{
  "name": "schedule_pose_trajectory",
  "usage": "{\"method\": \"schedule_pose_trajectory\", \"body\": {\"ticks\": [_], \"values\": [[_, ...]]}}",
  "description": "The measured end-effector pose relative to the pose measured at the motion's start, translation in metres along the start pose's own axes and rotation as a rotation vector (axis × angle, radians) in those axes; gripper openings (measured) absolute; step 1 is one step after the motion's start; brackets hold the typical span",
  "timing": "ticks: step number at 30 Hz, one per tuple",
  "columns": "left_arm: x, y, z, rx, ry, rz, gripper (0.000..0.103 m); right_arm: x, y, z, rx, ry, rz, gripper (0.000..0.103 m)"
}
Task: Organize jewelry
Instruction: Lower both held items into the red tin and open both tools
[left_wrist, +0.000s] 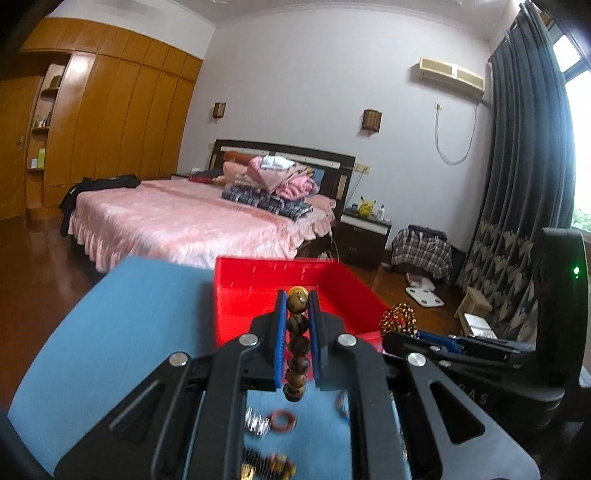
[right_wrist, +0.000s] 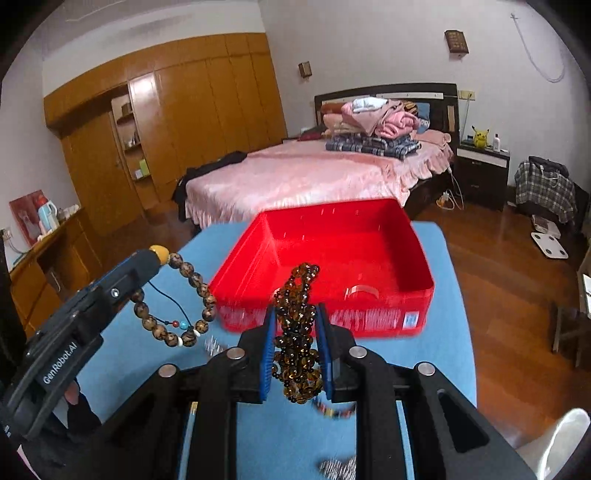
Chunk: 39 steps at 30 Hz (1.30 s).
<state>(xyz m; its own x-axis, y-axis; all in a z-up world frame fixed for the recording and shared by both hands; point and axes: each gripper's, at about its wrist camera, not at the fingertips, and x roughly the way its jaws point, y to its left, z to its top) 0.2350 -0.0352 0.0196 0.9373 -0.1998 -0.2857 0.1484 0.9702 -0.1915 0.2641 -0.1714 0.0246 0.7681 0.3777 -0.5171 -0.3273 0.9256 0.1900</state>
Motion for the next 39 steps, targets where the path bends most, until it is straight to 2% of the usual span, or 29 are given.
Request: {"method": "schedule_pose_trajectory", "body": {"ticks": [5, 10, 20, 22, 23, 24, 25, 29, 32, 34, 36, 39], "values": [[0.026, -0.005, 0.016, 0.014, -0.010, -0.005, 0.010, 0.019, -0.010, 0.026, 0.006, -0.021, 0.002, 0.020], [0.059, -0.002, 0.028, 0.023, 0.013, 0.002, 0.010, 0.046, -0.023, 0.045, 0.019, -0.024, 0.007, 0.020], [0.119, 0.021, 0.025, 0.013, 0.126, 0.014, 0.010, 0.103, -0.038, 0.053, 0.029, 0.021, -0.015, 0.020], [0.124, 0.025, 0.023, 0.013, 0.139, 0.021, 0.013, 0.109, -0.042, 0.052, 0.035, 0.023, -0.029, 0.024], [0.125, 0.027, 0.023, 0.009, 0.142, 0.022, 0.016, 0.110, -0.044, 0.052, 0.044, 0.021, -0.036, 0.034], [0.125, 0.027, 0.023, 0.006, 0.143, 0.022, 0.025, 0.110, -0.046, 0.052, 0.050, 0.019, -0.040, 0.040], [0.125, 0.029, 0.024, 0.004, 0.139, 0.027, 0.032, 0.109, -0.047, 0.052, 0.051, 0.013, -0.048, 0.040], [0.119, 0.031, 0.024, 0.010, 0.132, 0.039, 0.034, 0.098, -0.050, 0.049, 0.056, -0.008, -0.062, 0.047], [0.110, 0.035, 0.026, 0.011, 0.131, 0.044, 0.047, 0.088, -0.048, 0.045, 0.051, -0.018, -0.076, 0.054], [0.100, 0.035, 0.026, 0.024, 0.124, 0.045, 0.060, 0.076, -0.046, 0.038, 0.057, -0.030, -0.089, 0.067], [0.084, 0.036, 0.024, 0.037, 0.113, 0.049, 0.068, 0.061, -0.044, 0.030, 0.057, -0.051, -0.104, 0.080], [0.063, 0.039, 0.019, 0.034, 0.111, 0.045, 0.078, 0.043, -0.042, 0.016, 0.071, -0.066, -0.119, 0.090]]}}
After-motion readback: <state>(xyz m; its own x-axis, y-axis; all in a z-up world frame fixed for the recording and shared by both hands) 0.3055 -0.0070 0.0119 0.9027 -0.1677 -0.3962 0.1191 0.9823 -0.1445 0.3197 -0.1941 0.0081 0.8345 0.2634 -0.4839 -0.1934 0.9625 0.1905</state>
